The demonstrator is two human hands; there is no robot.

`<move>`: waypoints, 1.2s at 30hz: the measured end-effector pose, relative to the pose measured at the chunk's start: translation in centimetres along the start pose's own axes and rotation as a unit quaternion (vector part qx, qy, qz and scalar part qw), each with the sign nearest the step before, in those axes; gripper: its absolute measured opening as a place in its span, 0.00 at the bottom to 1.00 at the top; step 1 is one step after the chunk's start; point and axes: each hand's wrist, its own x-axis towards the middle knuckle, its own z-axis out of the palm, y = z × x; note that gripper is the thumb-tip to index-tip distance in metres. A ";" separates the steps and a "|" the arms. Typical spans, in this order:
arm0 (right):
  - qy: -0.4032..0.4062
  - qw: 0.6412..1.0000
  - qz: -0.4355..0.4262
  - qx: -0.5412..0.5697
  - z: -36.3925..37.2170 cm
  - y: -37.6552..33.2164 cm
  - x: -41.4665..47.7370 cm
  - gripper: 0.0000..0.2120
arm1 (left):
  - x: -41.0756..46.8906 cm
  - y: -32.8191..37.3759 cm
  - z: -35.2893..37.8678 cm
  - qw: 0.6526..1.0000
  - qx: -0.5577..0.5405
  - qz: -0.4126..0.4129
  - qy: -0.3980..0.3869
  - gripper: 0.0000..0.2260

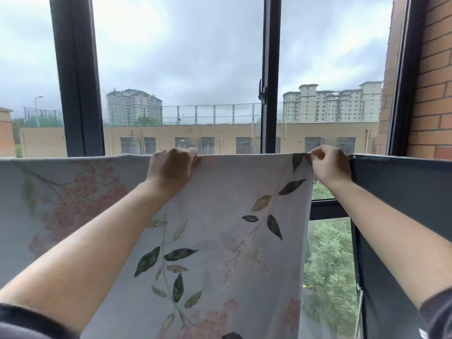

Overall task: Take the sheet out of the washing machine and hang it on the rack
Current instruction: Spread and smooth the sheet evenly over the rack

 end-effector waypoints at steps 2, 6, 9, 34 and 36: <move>0.059 0.998 -0.005 0.019 -0.1 -0.6 0.3 0.06 | 0.4 0.2 -0.2 0.997 -0.013 0.010 0.069 0.15; 0.044 0.999 0.007 0.001 0.3 -0.5 0.4 0.07 | 0.6 0.8 0.3 0.998 -0.031 0.009 0.051 0.15; -0.104 0.992 0.005 -0.072 1.0 1.4 -0.8 0.04 | -0.6 0.1 1.6 0.999 0.011 0.030 -0.001 0.12; -0.379 0.896 -0.127 0.196 13.7 -11.6 -11.2 0.14 | -6.3 -9.6 -4.7 0.993 0.052 -0.087 -0.056 0.13; -0.342 0.902 -0.111 0.239 12.7 -11.7 -10.5 0.14 | -6.1 -9.6 -4.8 0.992 0.050 -0.097 -0.061 0.13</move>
